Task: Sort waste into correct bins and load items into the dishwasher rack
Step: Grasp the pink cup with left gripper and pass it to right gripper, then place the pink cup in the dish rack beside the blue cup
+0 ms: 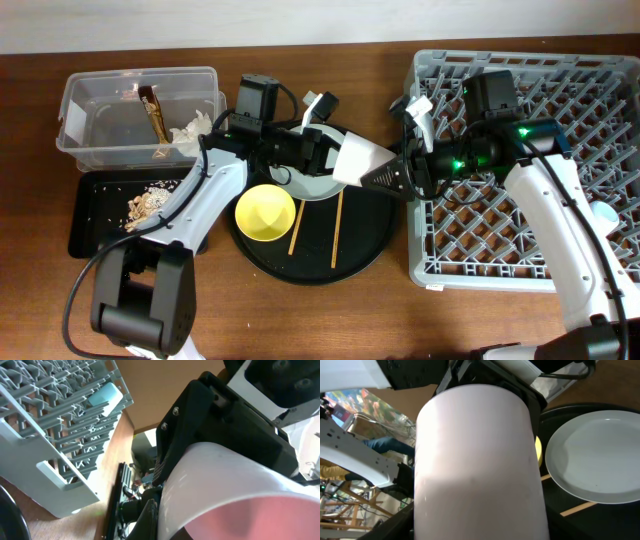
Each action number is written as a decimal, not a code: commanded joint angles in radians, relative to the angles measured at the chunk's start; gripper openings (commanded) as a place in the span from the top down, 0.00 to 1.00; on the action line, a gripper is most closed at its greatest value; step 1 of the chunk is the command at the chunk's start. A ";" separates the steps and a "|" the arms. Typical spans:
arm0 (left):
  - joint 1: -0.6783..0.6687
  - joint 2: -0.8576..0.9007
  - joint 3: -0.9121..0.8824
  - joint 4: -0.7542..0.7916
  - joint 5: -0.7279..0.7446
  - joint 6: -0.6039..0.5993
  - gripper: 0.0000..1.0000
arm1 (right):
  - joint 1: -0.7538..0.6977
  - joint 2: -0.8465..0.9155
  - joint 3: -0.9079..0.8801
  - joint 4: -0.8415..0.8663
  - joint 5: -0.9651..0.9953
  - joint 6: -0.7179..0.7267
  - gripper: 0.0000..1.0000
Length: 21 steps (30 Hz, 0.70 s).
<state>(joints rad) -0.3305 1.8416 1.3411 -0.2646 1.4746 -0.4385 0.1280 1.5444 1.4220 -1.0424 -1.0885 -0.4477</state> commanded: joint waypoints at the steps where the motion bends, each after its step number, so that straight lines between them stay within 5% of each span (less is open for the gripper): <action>1: -0.002 -0.018 0.009 0.003 -0.006 -0.002 0.96 | 0.010 0.007 0.001 0.003 0.028 0.010 0.38; 2: -0.002 -0.018 0.009 0.003 -0.024 -0.002 0.78 | 0.010 0.007 0.001 -0.003 0.070 0.011 0.39; 3: -0.002 -0.018 0.009 0.003 -0.062 -0.002 0.47 | 0.010 0.007 0.001 -0.014 0.110 0.011 0.40; 5: -0.002 -0.018 0.009 -0.007 -0.170 0.037 0.34 | 0.009 0.006 0.002 -0.038 0.211 0.013 0.50; 10: 0.041 -0.020 0.009 -0.165 -0.537 0.108 0.23 | -0.039 -0.004 0.011 -0.094 0.471 0.130 0.57; 13: 0.113 -0.048 0.009 -0.418 -0.745 0.264 0.20 | -0.142 -0.005 0.084 -0.198 0.701 0.255 0.57; 16: 0.161 -0.100 0.009 -0.581 -1.025 0.288 0.19 | -0.258 -0.005 0.182 -0.280 0.905 0.399 0.57; 21: 0.175 -0.171 0.009 -0.641 -1.157 0.288 0.19 | -0.432 0.000 0.294 -0.316 1.037 0.526 0.57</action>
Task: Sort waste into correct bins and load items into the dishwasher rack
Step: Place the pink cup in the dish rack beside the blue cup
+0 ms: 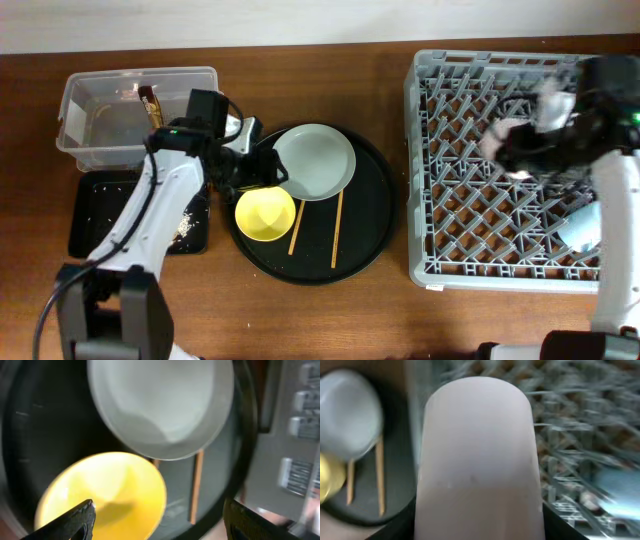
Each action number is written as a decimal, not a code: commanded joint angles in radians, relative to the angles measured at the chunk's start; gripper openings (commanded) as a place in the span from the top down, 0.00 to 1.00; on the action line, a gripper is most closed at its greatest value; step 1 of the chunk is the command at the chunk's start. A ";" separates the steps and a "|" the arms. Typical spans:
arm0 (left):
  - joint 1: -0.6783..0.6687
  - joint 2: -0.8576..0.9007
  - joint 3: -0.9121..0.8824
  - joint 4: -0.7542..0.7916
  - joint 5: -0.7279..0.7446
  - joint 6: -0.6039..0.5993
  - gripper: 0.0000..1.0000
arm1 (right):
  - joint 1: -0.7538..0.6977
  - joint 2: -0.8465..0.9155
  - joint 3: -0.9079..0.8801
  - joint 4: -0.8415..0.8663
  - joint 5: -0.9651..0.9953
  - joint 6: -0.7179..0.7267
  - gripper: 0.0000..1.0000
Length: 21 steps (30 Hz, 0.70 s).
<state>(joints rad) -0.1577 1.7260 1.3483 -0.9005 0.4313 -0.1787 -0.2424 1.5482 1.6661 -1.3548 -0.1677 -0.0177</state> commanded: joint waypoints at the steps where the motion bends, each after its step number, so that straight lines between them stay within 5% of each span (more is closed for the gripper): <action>1: 0.002 -0.063 0.002 -0.002 -0.114 0.027 0.19 | -0.091 -0.001 0.056 -0.003 0.133 0.105 0.56; 15: -0.003 -0.068 0.002 -0.006 -0.111 0.027 0.19 | -0.230 0.341 0.056 -0.070 0.226 0.105 0.55; 17: -0.003 -0.067 0.002 -0.006 -0.111 0.027 0.19 | -0.231 0.372 0.056 -0.071 0.229 0.105 0.46; 19: -0.003 -0.067 0.002 -0.005 -0.113 0.027 0.19 | -0.231 0.372 0.054 -0.071 0.223 0.105 0.20; 21: -0.003 -0.067 0.002 -0.005 -0.114 0.027 0.19 | -0.230 0.372 0.055 -0.075 0.197 0.105 0.10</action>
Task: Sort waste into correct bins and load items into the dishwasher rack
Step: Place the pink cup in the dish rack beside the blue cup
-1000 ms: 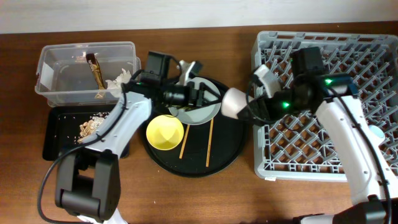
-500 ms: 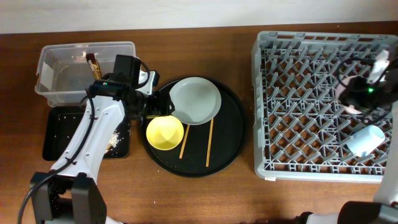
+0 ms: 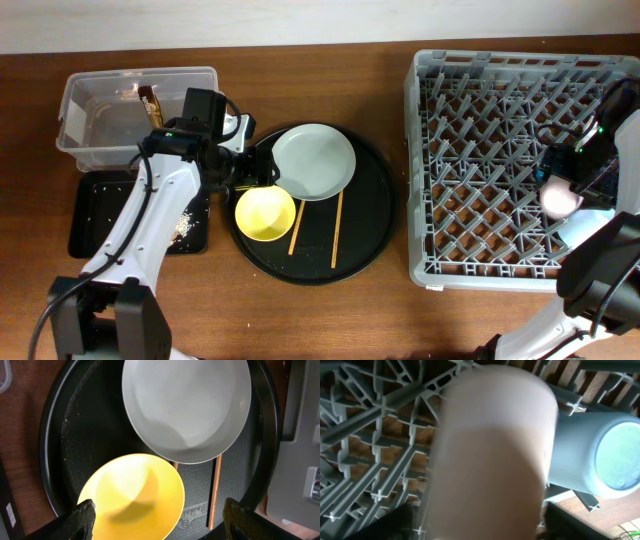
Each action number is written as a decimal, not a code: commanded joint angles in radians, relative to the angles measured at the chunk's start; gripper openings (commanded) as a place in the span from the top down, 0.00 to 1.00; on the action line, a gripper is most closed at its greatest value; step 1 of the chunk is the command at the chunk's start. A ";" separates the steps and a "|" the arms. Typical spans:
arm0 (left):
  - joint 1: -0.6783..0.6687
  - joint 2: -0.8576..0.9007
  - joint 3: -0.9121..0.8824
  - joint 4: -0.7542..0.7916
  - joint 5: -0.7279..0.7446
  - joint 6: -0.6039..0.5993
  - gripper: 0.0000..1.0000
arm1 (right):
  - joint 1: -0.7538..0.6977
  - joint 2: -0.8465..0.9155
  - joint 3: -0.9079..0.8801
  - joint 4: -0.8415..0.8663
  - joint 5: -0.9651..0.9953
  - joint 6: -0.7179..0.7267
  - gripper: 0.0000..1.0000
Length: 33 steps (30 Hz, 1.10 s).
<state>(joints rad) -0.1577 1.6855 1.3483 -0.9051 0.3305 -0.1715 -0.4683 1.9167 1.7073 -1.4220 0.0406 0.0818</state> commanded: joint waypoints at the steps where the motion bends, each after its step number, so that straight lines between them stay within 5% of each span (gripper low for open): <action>1: -0.003 -0.027 0.002 -0.001 -0.013 0.020 0.19 | -0.004 0.003 0.014 -0.011 -0.013 0.005 0.10; 10: -0.003 -0.027 0.002 -0.002 -0.013 0.020 0.19 | -0.003 -0.058 0.108 -0.067 -0.088 0.005 0.14; 15: -0.003 -0.027 0.002 -0.002 -0.013 0.020 0.19 | -0.030 -0.069 0.100 0.014 0.098 0.115 0.18; 24: -0.003 -0.027 0.002 -0.002 -0.013 0.020 0.19 | -0.115 -0.035 0.047 0.102 0.104 0.123 0.19; 33: -0.003 -0.027 0.002 -0.002 -0.013 0.020 0.19 | -0.175 -0.031 -0.030 0.090 0.237 0.283 0.23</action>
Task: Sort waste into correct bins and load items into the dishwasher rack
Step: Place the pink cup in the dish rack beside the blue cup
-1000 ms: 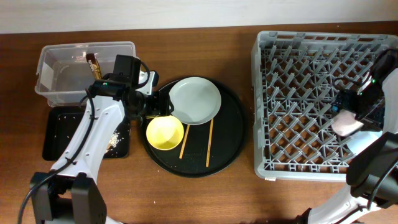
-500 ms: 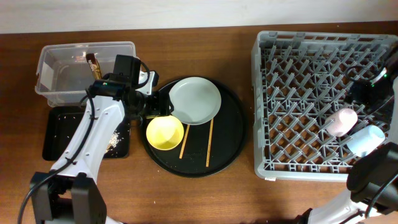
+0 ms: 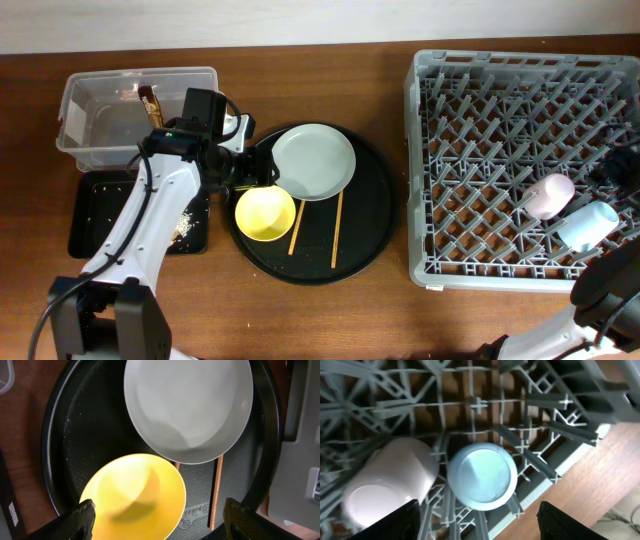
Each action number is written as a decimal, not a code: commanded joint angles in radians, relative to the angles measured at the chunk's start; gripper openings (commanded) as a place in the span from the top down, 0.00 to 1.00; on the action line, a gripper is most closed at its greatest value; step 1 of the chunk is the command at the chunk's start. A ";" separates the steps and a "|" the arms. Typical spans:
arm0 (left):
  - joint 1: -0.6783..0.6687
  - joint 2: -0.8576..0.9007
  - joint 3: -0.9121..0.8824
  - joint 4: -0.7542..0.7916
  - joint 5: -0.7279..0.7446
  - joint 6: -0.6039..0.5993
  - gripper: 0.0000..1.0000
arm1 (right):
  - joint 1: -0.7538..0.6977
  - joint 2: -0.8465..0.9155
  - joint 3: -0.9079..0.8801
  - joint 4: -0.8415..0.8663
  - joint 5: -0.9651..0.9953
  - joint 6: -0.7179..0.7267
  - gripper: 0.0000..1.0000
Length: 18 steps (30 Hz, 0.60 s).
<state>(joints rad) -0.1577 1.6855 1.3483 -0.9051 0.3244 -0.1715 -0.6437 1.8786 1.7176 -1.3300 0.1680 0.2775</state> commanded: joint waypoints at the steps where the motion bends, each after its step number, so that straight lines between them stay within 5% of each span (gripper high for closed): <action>1: -0.003 -0.027 0.002 -0.002 -0.007 0.020 0.19 | 0.000 0.008 -0.058 0.000 0.142 0.122 0.23; 18: -0.003 -0.027 0.002 -0.002 -0.007 0.020 0.19 | -0.025 -0.001 -0.146 0.000 0.120 0.150 0.23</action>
<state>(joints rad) -0.1577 1.6855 1.3483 -0.9054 0.3241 -0.1715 -0.6643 1.8809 1.6066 -1.2865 0.3103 0.4229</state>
